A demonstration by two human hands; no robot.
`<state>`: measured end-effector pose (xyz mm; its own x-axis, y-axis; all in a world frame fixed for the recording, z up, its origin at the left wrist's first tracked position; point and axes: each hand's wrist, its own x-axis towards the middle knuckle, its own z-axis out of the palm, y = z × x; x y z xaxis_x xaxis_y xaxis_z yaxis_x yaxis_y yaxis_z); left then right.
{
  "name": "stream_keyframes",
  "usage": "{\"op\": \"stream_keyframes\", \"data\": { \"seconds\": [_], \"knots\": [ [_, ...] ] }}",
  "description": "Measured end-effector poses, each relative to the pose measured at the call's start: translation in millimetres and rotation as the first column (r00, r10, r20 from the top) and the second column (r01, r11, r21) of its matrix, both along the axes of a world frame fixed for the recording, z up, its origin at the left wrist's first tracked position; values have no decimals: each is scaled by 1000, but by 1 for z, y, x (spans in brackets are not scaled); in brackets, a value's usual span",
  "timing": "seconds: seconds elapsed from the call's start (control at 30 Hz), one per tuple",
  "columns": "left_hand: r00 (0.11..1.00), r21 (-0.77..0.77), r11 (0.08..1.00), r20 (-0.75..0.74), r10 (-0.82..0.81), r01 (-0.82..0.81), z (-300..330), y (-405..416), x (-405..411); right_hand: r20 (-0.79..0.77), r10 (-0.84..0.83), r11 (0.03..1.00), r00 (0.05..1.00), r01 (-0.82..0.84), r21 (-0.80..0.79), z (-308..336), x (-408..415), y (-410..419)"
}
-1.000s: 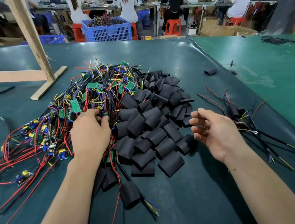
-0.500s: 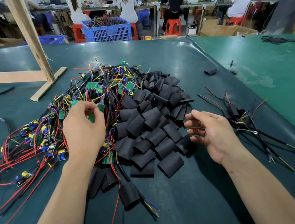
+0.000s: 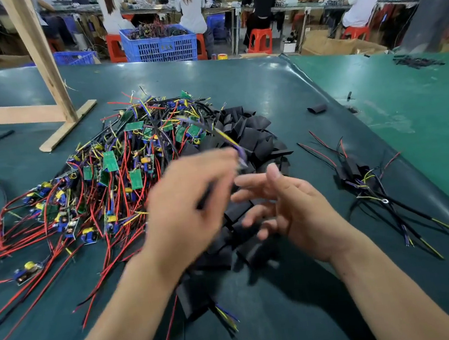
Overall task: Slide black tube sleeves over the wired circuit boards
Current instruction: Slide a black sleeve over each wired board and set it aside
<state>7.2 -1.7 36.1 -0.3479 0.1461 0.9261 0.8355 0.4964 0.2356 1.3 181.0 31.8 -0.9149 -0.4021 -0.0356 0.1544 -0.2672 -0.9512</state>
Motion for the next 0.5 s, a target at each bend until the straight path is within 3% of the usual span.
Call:
{"op": "stream_keyframes", "data": {
  "seconds": [0.07, 0.13, 0.3, 0.5],
  "knots": [
    [997, -224, 972, 24, -72, 76, -12, 17, 4, -45, -11, 998, 999, 8, -68, 0, 2, -1],
    [999, -321, 946, 34, -39, 48, -18, 22, 2, -112, -103, 994, 988, 99, -43, 1, 2, 2],
    [986, -274, 956, 102, 135, -103, -18, 16, -2, -187, -245, 970, 952, 239, -51, -2, -1, 0],
    [975, -269, 947, 89, 203, -173, -22, 11, -9, -125, -351, 936, 928, 343, -82, -3, -3, -4]
  ]
}}
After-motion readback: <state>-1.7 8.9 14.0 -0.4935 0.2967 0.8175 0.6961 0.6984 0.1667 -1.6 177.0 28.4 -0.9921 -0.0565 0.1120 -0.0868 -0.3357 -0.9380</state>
